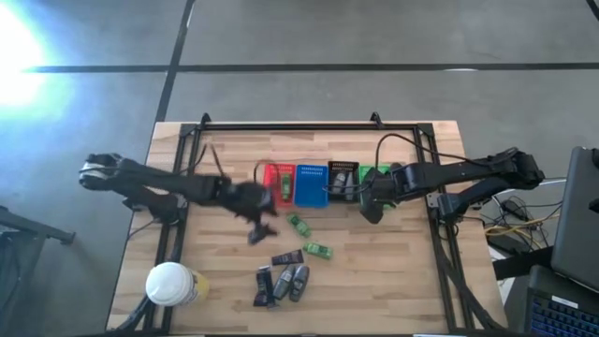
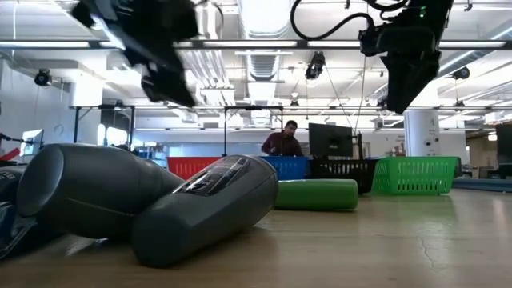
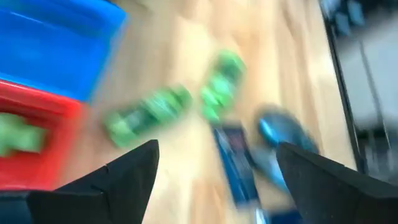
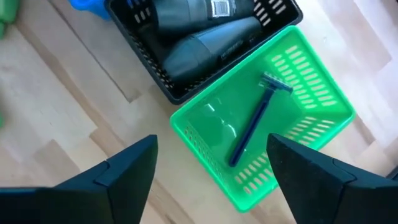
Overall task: Pick & Place Travel size toiletries
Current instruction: Put the green shampoo into the red bin
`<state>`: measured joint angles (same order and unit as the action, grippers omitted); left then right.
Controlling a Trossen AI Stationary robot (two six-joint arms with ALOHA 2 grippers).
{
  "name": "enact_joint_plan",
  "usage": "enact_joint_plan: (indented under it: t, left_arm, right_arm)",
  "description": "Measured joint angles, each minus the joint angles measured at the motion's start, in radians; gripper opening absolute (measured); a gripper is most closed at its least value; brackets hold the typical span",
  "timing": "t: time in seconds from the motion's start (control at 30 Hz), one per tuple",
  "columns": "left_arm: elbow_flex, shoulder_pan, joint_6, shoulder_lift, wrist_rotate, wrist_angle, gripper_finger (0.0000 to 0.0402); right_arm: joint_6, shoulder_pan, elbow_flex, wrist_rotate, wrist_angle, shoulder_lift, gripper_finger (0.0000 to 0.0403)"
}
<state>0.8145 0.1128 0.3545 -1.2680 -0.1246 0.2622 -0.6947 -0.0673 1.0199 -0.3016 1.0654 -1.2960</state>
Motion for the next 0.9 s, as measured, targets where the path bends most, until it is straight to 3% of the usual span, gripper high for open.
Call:
enact_joint_plan:
  t: [0.2, 0.4, 0.5, 0.6, 0.8, 0.9]
  left_arm:
    - [-0.002, 0.263, -0.003, -0.043, 0.163, 0.104, 0.0315]
    - [0.038, 0.452, 0.092, -0.152, 0.202, 0.099, 0.0314]
    - [0.077, 0.505, 0.044, -0.224, 0.233, 0.098, 0.0314]
    - [0.103, 0.513, -0.051, -0.269, 0.29, 0.104, 0.0314]
    - [0.089, 0.387, -0.003, -0.224, 0.344, 0.224, 0.0314]
    - [0.083, 0.296, -0.292, -0.211, 0.338, 0.127, 0.0312]
  right_arm:
    - [0.018, 0.0, -0.007, 0.022, -0.001, -0.027, 0.0306]
    - [0.031, 0.0, -0.009, 0.022, -0.003, -0.075, 0.0301]
    - [0.071, 0.0, -0.01, 0.022, -0.003, -0.102, 0.0292]
    - [0.09, 0.0, -0.01, 0.022, -0.003, -0.127, 0.0283]
    - [0.088, -0.004, -0.01, 0.045, 0.0, -0.13, 0.0272]
    - [0.088, -0.005, -0.01, 0.044, -0.001, -0.119, 0.0269]
